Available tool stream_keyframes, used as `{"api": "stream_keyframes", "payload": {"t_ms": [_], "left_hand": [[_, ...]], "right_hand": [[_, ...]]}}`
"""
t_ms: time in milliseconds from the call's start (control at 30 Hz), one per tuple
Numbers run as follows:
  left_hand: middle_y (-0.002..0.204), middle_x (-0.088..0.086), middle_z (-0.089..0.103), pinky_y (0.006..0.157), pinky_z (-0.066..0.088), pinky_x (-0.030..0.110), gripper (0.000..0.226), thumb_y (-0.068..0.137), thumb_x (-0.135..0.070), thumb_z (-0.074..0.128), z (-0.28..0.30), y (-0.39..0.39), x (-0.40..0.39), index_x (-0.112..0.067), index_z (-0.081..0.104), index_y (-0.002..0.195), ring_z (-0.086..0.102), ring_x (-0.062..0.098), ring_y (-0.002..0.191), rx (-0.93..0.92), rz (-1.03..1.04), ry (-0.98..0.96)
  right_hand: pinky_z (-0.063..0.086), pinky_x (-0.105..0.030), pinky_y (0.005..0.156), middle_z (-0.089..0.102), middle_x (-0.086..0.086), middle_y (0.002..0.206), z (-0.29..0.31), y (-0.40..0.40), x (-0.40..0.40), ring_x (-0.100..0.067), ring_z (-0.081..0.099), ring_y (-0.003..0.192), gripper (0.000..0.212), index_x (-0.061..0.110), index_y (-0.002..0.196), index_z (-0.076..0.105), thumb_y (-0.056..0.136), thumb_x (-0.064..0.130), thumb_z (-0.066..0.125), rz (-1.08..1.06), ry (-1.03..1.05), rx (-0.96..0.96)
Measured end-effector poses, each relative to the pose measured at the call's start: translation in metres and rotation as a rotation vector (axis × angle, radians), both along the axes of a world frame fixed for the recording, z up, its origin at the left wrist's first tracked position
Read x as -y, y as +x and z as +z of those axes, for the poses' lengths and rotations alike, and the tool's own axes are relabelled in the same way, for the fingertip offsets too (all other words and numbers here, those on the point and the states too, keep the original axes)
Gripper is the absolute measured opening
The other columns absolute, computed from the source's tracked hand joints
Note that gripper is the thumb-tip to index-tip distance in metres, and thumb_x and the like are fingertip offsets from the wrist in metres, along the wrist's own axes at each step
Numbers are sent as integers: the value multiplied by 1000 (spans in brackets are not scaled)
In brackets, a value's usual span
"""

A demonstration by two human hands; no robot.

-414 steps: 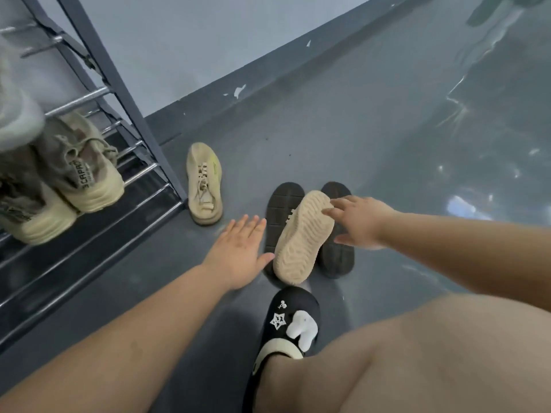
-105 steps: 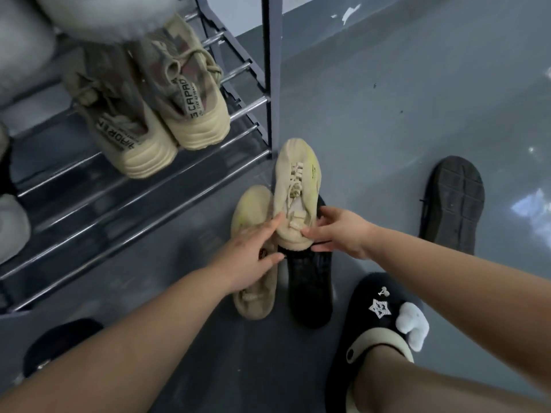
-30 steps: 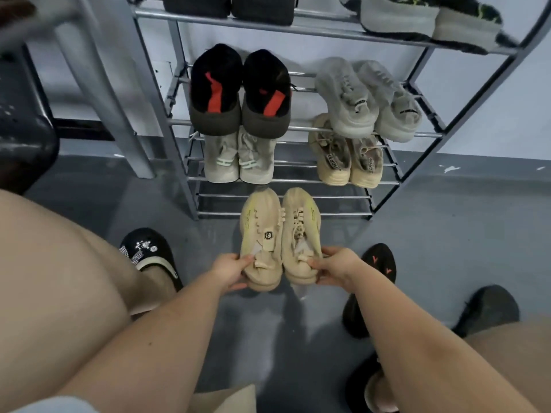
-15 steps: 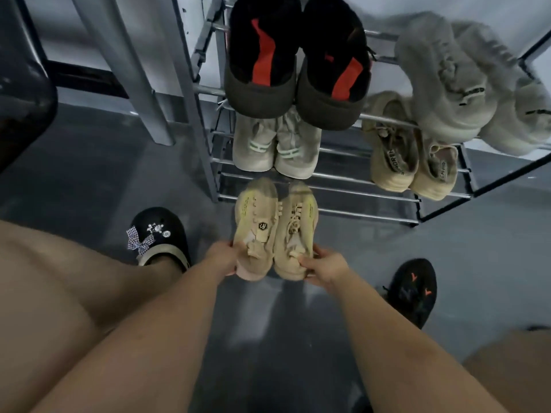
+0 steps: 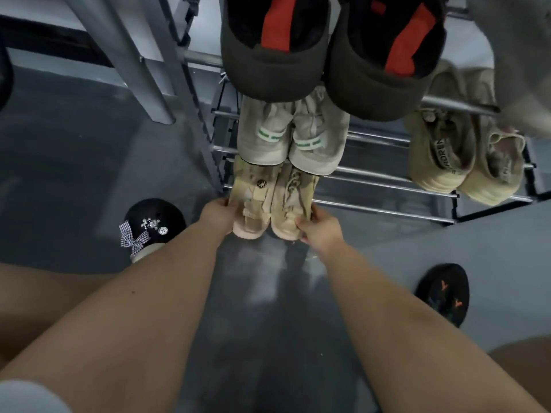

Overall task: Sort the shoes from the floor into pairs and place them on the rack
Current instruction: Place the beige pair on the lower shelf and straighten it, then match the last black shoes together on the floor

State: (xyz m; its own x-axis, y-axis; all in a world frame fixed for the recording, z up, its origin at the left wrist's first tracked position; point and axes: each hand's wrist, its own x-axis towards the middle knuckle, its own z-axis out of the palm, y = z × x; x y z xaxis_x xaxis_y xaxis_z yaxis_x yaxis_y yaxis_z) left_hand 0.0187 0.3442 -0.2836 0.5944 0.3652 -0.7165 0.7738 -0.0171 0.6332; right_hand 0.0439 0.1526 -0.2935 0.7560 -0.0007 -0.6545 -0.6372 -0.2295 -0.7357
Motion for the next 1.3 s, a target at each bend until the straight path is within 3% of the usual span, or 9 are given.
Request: {"api": "stream_keyframes", "payload": {"t_ms": [233,300,433,533,633,733,833,1133,1300], "left_hand": [[115,-5,60,89,45,28,50,92,-10,55,-1,9,5,-25,43,138,55,17,107,76,75,-238],[117,-9,57,98,44,32,65,85,-11,65,-9,3,9,-25,37,142,54,16,115,102,83,-257],[141,-9,45,108,39,38,102,76,-15,76,-31,-20,15,-30,9,151,46,15,127,132,-145,-39],[143,-3,46,97,40,29,93,81,-28,71,-32,-21,15,-30,9,151,47,22,128,98,-284,215],[142,2,48,99,41,37,83,84,-45,62,-30,-14,11,-28,15,150,46,27,129,73,-341,380],[143,6,46,104,38,45,75,87,-48,56,-30,-4,11,-28,18,149,38,29,132,64,-337,462],[144,10,43,106,35,45,73,90,-48,52,-32,8,9,-27,16,150,34,32,132,16,-342,523],[144,11,42,107,35,45,75,91,-50,48,-31,10,10,-27,9,151,30,29,135,-63,-410,552],[154,9,26,111,29,45,86,91,-44,52,-14,-1,27,-20,-4,152,21,28,142,-87,-379,493]], "right_hand": [[51,-49,94,64,-3,100,1,27,-16,-32,63,105,25,19,117,58,92,15,57,86,-91,32],[49,-44,98,62,1,106,0,25,-17,-25,62,108,40,21,130,52,91,22,61,95,-96,14],[42,-33,104,49,2,130,-2,13,-11,-16,51,121,87,27,145,31,74,31,80,249,-169,62],[31,-42,113,28,-8,149,-6,12,-10,-29,31,137,109,34,152,12,68,41,81,382,-433,69],[32,-38,111,42,-6,142,-8,15,-13,-30,32,135,103,27,151,20,69,43,79,431,-567,171],[41,-39,102,60,-2,124,-7,24,-17,-27,45,124,83,26,142,37,71,37,79,315,-451,202],[47,-40,98,67,-1,116,-7,31,-23,-26,58,114,80,27,140,39,71,31,80,253,-363,181],[47,-38,100,64,0,121,-8,30,-30,-22,59,115,87,25,145,31,73,22,79,236,-315,156],[39,-34,101,49,-5,142,12,23,-8,-27,45,131,93,20,153,11,82,28,72,462,-522,145]]}}
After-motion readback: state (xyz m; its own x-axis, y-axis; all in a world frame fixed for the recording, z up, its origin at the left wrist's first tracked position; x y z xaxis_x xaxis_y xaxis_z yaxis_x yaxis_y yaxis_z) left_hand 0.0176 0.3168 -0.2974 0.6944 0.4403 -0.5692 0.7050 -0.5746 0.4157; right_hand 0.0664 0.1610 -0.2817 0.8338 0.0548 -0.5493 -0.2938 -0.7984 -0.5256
